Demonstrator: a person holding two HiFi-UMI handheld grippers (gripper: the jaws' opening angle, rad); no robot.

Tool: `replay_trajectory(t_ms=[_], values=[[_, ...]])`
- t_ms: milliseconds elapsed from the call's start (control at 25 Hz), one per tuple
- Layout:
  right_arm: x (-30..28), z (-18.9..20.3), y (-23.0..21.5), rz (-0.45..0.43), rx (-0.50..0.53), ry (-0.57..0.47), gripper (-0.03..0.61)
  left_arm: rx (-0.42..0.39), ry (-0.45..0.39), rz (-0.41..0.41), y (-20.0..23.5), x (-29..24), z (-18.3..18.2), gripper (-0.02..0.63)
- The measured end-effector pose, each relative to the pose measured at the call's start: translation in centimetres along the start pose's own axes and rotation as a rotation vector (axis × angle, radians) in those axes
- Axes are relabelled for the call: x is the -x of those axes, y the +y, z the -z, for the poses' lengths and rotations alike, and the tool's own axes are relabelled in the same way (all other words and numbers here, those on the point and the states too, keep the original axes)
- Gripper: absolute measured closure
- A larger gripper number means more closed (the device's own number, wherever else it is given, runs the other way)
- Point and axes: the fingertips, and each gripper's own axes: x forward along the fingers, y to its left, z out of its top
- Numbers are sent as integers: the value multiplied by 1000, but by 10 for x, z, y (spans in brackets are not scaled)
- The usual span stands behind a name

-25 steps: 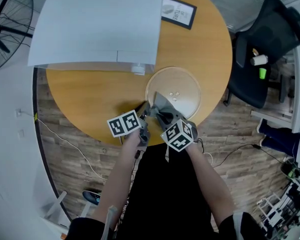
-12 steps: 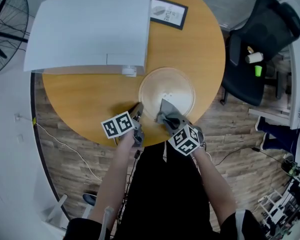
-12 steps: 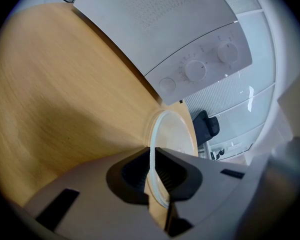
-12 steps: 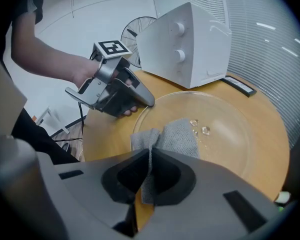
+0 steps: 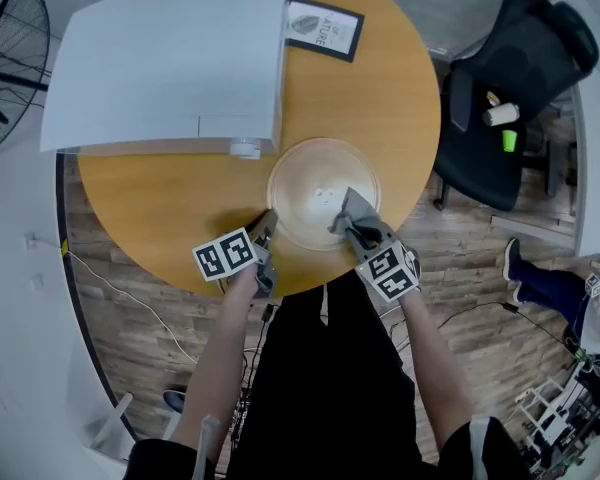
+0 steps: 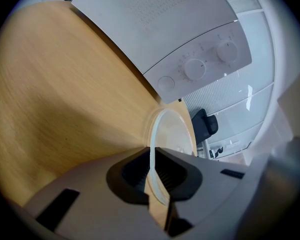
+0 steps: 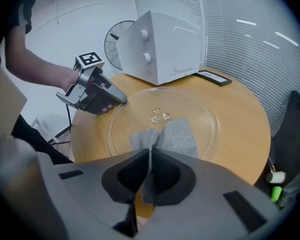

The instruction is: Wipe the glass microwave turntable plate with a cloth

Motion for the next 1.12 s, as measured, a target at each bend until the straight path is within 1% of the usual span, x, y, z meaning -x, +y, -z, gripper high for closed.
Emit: replay_trajectory(t_ms=[120,240,440,600,800,1000,1120], values=[[3,-3,-18,14,-74,-12,555,-23,16,-4,-2,-1,2,588],[4,-8,-38,31,-149,-32,555,-29,19,-5,-2,-2,3,588],[1,-24,-73,89,-207,-56,555,-32,27,0,-3,-2,3,588],[-6,-41,-99,131,-206,-52,555,-35,39,8,-3,-3,3,588],[-20,-64,-118,150,-181,-56,554,-37,39,4,-3,-2,4,586],[-35,-93,-126,158,-151,-73,554,-35,39,4,-3,-3,3,586],[-46,-108,-125,148,-139,-80,554,-33,37,4,-3,-3,3,586]])
